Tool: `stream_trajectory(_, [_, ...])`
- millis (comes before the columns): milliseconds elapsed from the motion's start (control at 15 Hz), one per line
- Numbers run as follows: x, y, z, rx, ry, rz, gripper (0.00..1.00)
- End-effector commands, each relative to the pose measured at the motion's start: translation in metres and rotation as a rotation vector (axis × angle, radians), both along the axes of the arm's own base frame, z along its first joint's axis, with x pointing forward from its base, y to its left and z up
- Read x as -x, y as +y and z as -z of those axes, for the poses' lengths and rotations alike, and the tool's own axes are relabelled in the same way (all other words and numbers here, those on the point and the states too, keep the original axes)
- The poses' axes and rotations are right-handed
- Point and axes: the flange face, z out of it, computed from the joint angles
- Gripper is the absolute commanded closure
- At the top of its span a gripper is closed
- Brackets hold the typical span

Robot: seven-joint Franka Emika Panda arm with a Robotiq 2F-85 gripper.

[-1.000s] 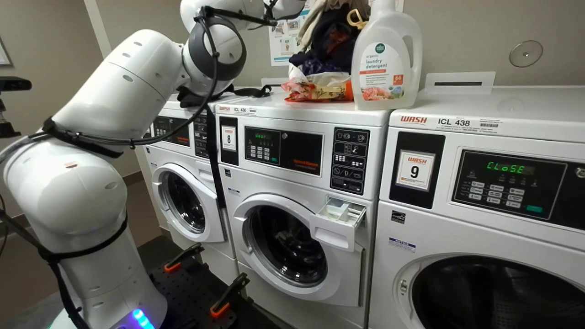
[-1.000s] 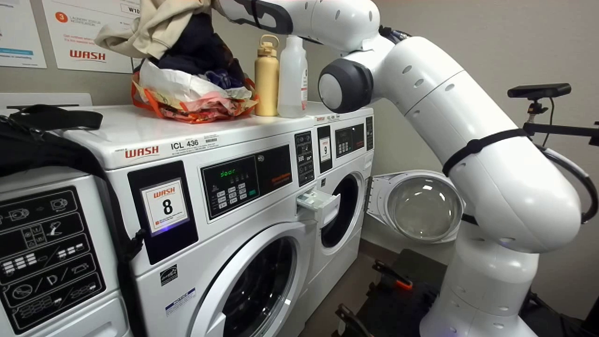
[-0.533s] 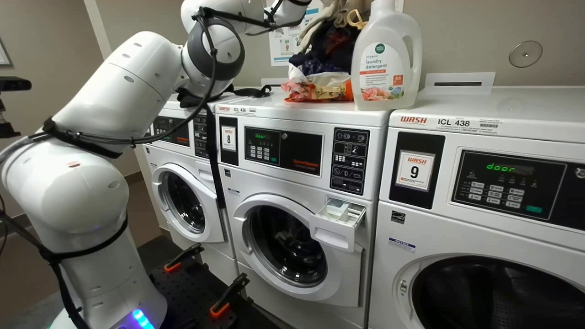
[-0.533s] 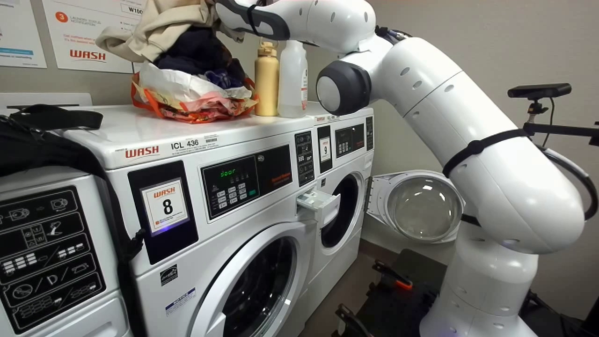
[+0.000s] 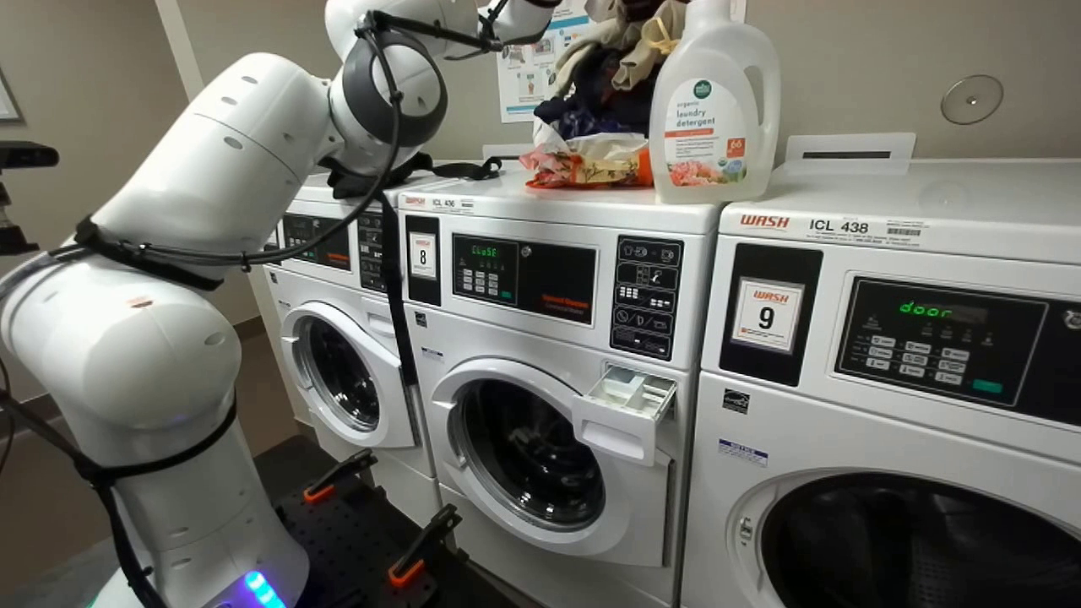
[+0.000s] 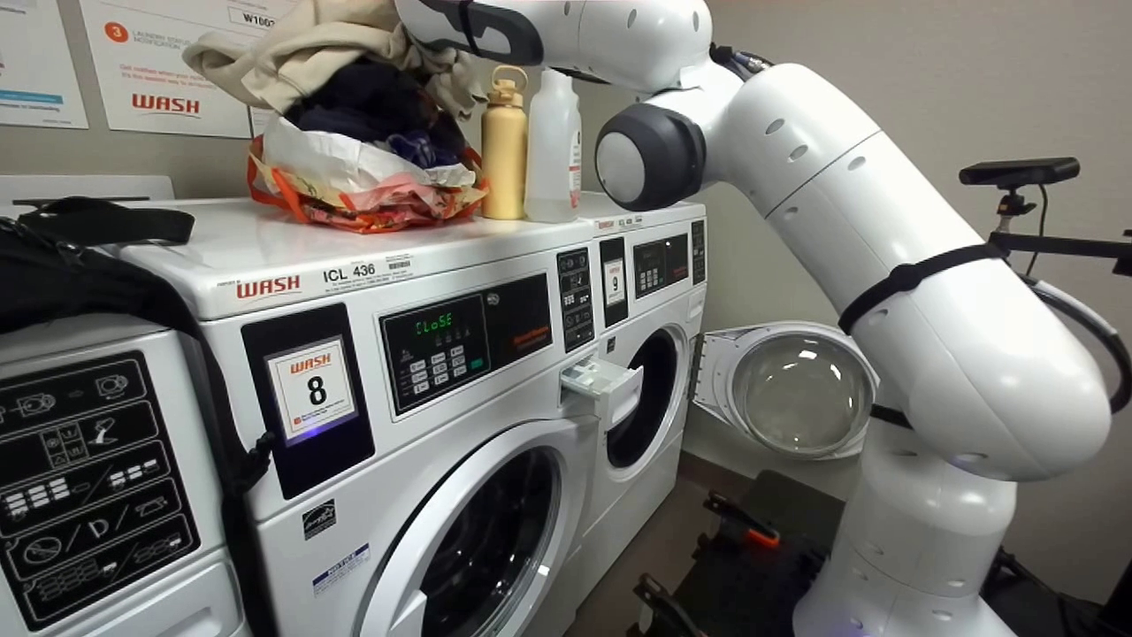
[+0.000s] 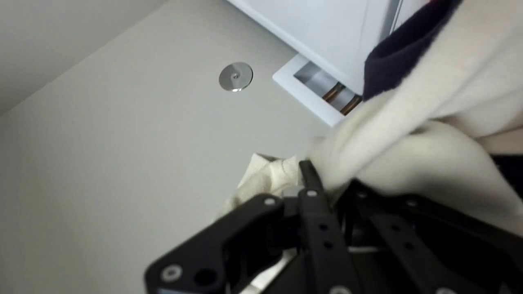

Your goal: Pile the white jacket on top of the clothes pile

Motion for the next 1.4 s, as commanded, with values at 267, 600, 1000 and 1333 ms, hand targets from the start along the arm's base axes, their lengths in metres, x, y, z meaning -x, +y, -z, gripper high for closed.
stream_trajectory(267, [0.006,-0.015,0.022,-0.052,0.242,0.039,0.5])
stream_trajectory(600, [0.01,-0.013,0.027,-0.092,0.312,0.041,0.12])
stream_trajectory(1000, [0.019,-0.009,0.012,-0.068,0.307,0.053,0.0])
stream_trajectory(1333, [0.034,-0.003,-0.013,-0.06,0.283,0.055,0.0])
